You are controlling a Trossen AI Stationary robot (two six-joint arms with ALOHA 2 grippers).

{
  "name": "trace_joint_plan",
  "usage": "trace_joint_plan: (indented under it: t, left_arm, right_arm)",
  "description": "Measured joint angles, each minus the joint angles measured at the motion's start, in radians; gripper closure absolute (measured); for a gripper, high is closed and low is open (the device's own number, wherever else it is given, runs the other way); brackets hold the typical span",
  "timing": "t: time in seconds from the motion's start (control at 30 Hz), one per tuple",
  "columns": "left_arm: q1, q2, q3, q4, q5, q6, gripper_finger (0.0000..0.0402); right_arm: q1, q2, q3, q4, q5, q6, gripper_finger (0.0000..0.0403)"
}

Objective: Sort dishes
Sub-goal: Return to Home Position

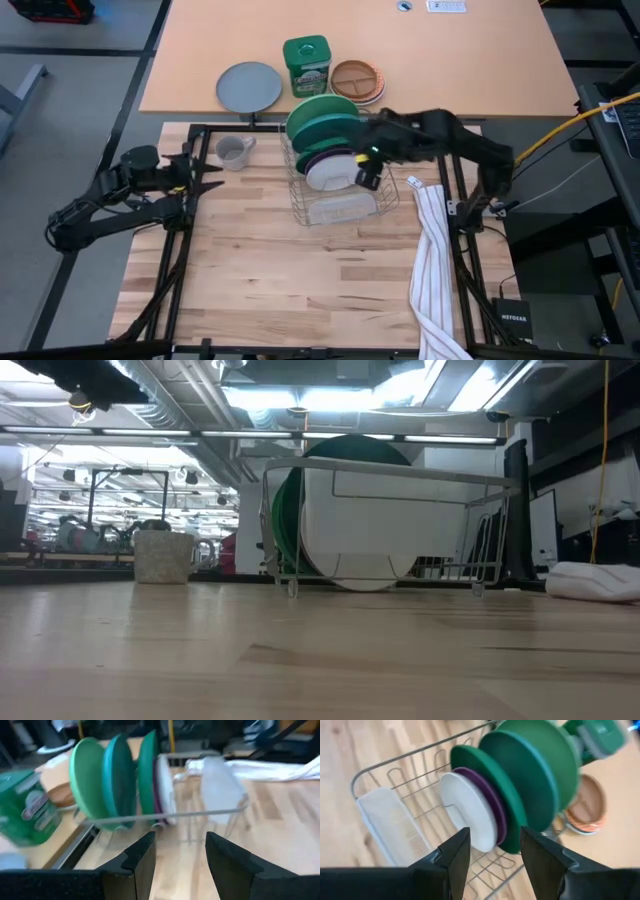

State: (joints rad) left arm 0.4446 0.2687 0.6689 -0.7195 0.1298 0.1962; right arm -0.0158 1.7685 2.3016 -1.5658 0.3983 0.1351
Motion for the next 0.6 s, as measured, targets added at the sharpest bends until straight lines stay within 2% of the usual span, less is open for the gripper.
trace_joint_plan:
  t: [0.1, 0.2, 0.37, 0.47, 0.6]
  left_arm:
    - [0.000, -0.014, 0.000, 0.001, 0.016, 0.002, 0.0242]
    - [0.000, -0.014, -0.002, 0.014, 0.027, -0.010, 0.0242]
    - [0.000, -0.014, -0.066, 0.172, 0.047, -0.182, 0.0242]
    - [0.000, -0.014, -0.144, 0.279, 0.105, -0.246, 0.0242]
    - [0.000, -0.014, -0.275, 0.444, 0.130, -0.312, 0.0242]
  right_arm:
    - [0.083, -0.062, -0.079, 0.021, 0.126, 0.070, 0.0230]
    - [0.172, -0.134, -0.221, 0.074, 0.259, 0.151, 0.0230]
    - [0.278, -0.265, -0.530, 0.235, 0.417, 0.288, 0.0230]
    - [0.302, -0.336, -0.702, 0.364, 0.418, 0.331, 0.0230]
    - [0.304, -0.409, -0.871, 0.557, 0.334, 0.333, 0.0230]
